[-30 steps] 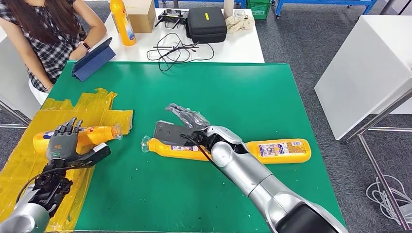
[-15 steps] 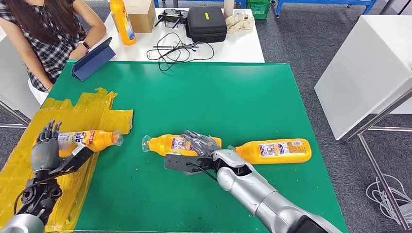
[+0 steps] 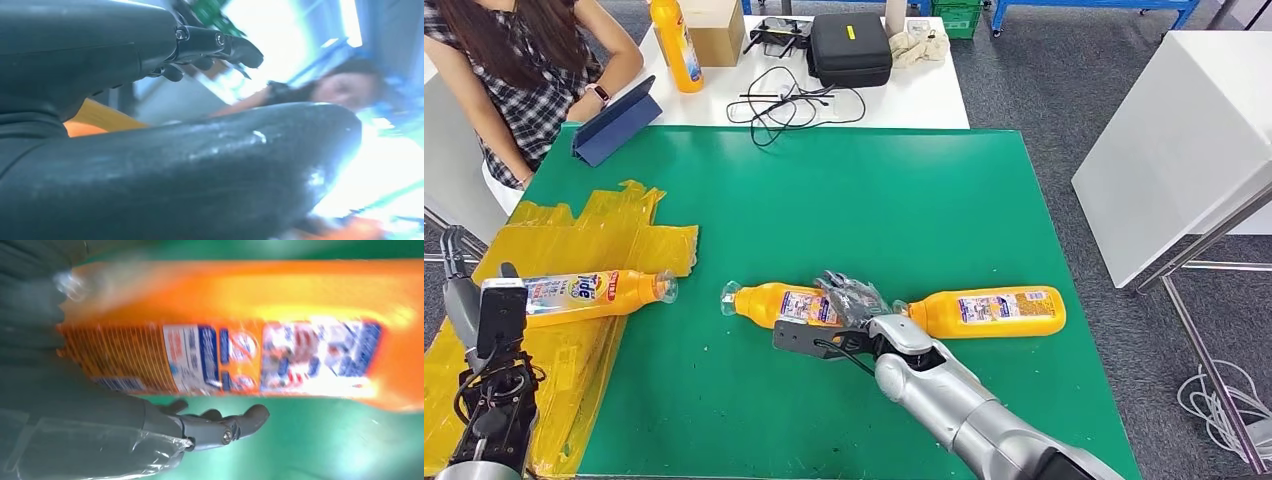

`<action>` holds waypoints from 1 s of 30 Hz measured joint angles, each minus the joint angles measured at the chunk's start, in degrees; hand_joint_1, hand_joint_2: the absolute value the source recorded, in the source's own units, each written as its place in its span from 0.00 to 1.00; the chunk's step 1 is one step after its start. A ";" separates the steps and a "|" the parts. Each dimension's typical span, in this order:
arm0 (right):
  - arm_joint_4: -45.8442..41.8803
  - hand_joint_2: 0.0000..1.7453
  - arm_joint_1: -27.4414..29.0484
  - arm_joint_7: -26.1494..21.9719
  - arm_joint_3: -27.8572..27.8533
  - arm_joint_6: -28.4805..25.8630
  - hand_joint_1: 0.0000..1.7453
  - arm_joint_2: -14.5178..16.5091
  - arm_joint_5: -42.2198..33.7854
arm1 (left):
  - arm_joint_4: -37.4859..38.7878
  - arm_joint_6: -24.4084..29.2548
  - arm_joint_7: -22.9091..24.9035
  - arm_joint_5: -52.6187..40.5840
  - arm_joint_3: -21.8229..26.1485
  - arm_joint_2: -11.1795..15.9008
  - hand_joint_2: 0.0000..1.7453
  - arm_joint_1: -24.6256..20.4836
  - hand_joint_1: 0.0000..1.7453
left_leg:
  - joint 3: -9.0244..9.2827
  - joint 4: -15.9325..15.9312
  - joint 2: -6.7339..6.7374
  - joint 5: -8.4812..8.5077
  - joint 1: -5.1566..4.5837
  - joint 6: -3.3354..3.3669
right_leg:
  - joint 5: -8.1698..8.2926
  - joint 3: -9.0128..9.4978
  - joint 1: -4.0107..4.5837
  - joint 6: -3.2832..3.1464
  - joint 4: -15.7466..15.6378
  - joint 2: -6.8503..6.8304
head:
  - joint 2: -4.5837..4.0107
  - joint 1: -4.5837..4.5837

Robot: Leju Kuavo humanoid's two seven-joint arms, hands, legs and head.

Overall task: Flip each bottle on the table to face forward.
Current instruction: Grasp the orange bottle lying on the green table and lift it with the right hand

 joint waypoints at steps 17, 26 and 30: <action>9.39 1.00 -1.39 -2.14 -0.16 4.55 0.99 0.96 0.23 | -20.43 -3.67 -0.04 11.42 -10.40 -2.45 0.00 3.05 0.00 | 0.91 -0.02 0.04 -0.08 0.02 -0.04 | -0.03 0.78 0.01 -0.02 -0.08 0.01 | 0.00 -0.01; 10.80 1.00 -1.86 -4.47 -0.25 6.58 1.00 0.94 -1.52 | -22.33 -7.08 -0.03 16.84 -13.20 -2.51 0.00 2.28 0.00 | 1.34 -0.03 0.08 -0.11 0.01 -0.06 | -0.03 1.19 0.01 -0.02 -0.10 0.05 | 0.00 0.00; 11.04 1.00 -2.05 -5.33 -0.60 6.75 1.00 0.88 -3.79 | -20.22 -13.73 2.91 22.00 -13.78 -2.52 0.25 0.41 0.00 | 1.44 -0.03 0.08 -0.11 0.01 -0.06 | -0.03 1.29 0.01 -0.02 -0.10 0.06 | 0.00 0.00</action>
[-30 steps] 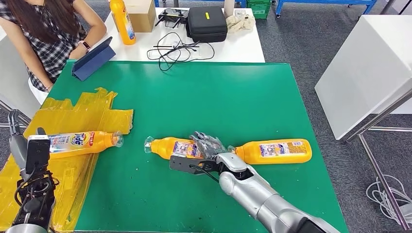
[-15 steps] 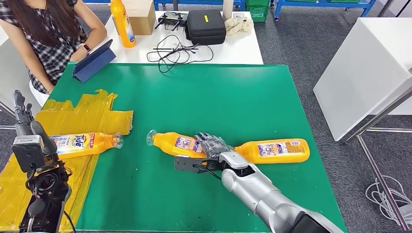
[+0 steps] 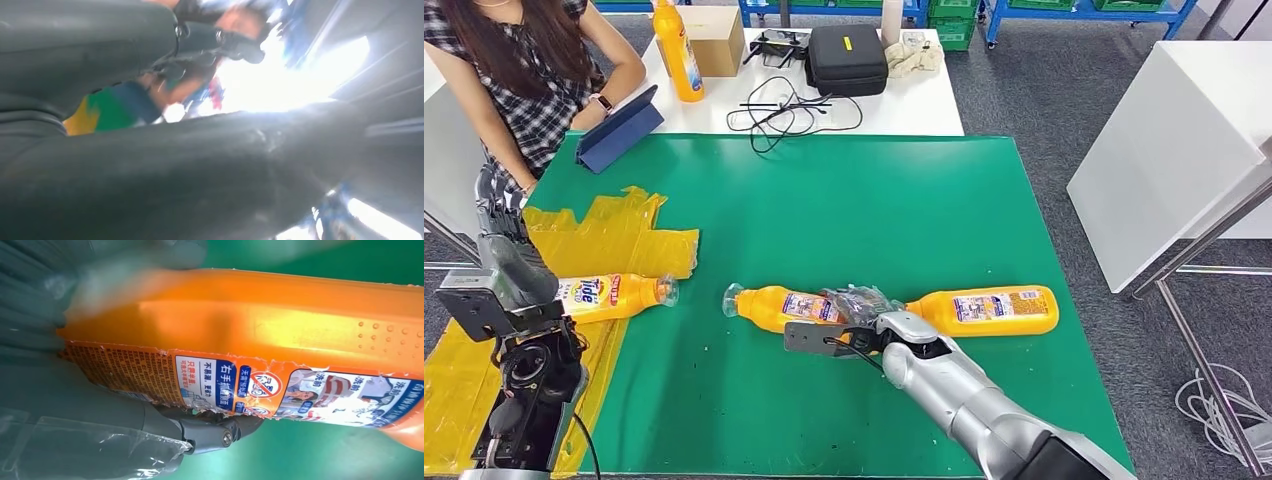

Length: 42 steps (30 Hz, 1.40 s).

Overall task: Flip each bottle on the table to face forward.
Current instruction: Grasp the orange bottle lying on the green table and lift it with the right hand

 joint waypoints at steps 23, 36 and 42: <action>-18.62 1.00 8.65 -13.19 -18.57 -16.00 1.00 -0.90 -25.06 | 22.53 -22.87 15.74 25.26 3.13 2.16 1.00 -2.65 0.00 | -1.19 0.02 0.00 0.09 0.00 0.01 | 0.05 -1.06 -0.04 -0.01 0.11 0.12 | 0.00 0.01; -14.17 1.00 1.95 -10.52 -14.81 -12.16 1.00 7.86 -21.58 | 18.73 -25.39 16.27 23.71 -5.24 -2.15 1.00 -2.39 0.00 | -1.23 0.02 0.00 0.10 0.03 0.00 | 0.06 -1.14 -0.02 -0.01 0.13 0.12 | -0.01 -0.01; -9.72 1.00 -0.33 -9.86 -12.63 -10.80 1.00 11.11 -20.52 | 13.78 -25.51 16.79 23.28 -9.33 -3.49 1.00 -1.44 0.00 | -1.29 0.02 -0.01 0.09 0.02 0.00 | 0.05 -1.16 -0.03 -0.01 0.13 0.11 | 0.00 0.00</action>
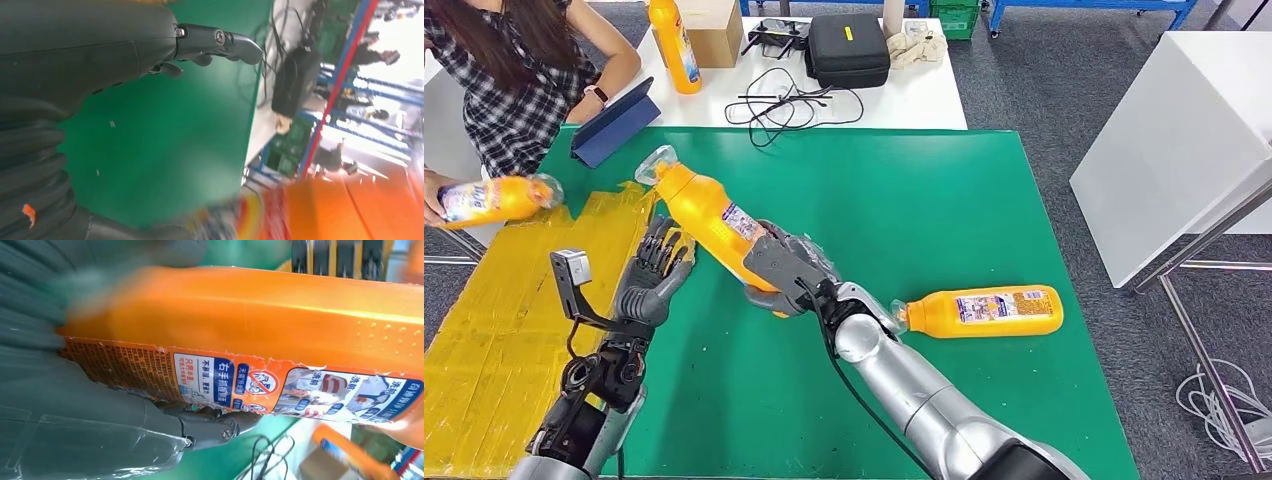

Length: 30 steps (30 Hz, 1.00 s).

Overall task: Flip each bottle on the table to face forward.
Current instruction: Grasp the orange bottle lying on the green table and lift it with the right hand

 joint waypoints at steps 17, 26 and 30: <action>4.47 1.00 -2.49 2.04 2.94 2.64 1.00 1.83 -0.17 | -6.76 0.57 0.99 -0.03 -2.74 -0.79 1.00 1.75 0.00 | -0.03 0.00 -0.01 0.00 0.00 0.00 | 0.00 -0.04 0.00 0.00 0.00 -0.04 | 0.00 -0.01; 6.38 1.00 -3.25 2.44 4.67 2.20 1.00 1.79 -0.71 | -11.58 -0.34 2.90 1.26 -3.65 -0.73 1.00 4.39 0.00 | -0.05 0.00 -0.01 0.00 -0.02 0.00 | 0.00 -0.04 -0.02 0.00 -0.01 -0.06 | -0.01 0.01; 6.62 1.00 -3.26 3.44 6.60 2.25 1.00 1.83 0.34 | -12.17 -2.04 3.80 2.69 -4.59 -0.73 1.00 4.47 0.00 | -0.05 0.01 -0.01 0.00 -0.02 0.00 | 0.00 -0.04 -0.02 0.00 -0.01 -0.06 | 0.00 0.01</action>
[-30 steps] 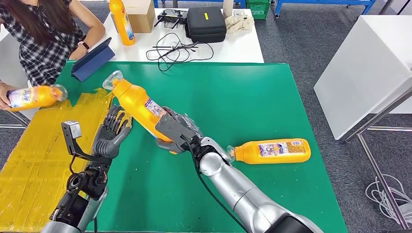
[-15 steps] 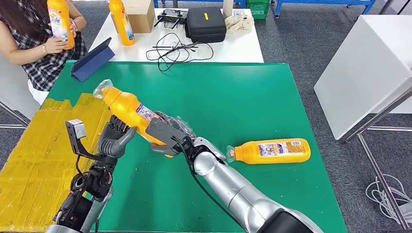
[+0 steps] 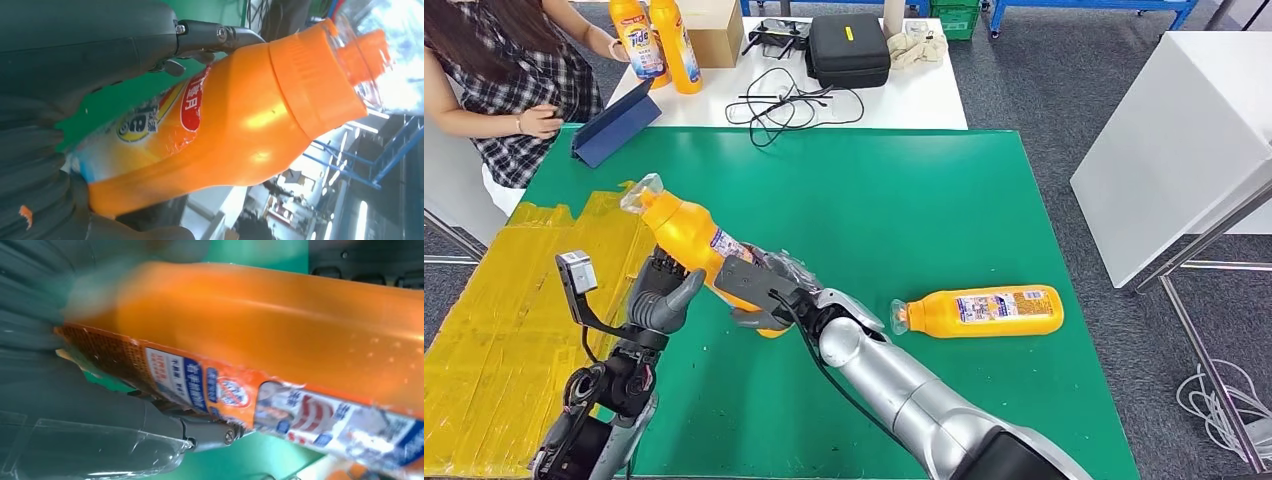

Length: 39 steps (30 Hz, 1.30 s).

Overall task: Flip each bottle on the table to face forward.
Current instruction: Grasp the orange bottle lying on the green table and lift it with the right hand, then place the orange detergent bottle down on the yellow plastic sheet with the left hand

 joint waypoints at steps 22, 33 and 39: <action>-4.44 1.00 -2.30 9.11 19.53 -2.66 1.00 -0.76 -9.19 | 2.10 4.31 1.35 -7.93 -5.50 -0.55 1.00 -2.18 0.00 | 0.00 0.01 0.02 0.00 0.00 0.00 | 0.01 -0.05 0.01 0.00 0.00 0.02 | -0.01 -0.01; -4.36 1.00 -2.87 9.11 20.79 -2.79 1.00 -1.13 -9.77 | 2.56 4.33 1.15 -10.48 -6.24 0.15 1.00 -2.76 0.00 | -0.02 0.01 0.02 0.00 0.00 0.00 | 0.01 -0.06 0.01 0.00 0.00 0.02 | 0.00 0.00; -3.59 1.00 -3.03 8.17 20.88 -2.90 1.00 -1.14 -9.63 | 2.56 3.90 0.11 -13.60 -6.17 1.37 1.00 -2.55 1.00 | -0.03 0.01 0.01 0.00 0.00 0.00 | 0.01 -0.06 0.01 0.00 0.00 0.02 | 0.00 -0.01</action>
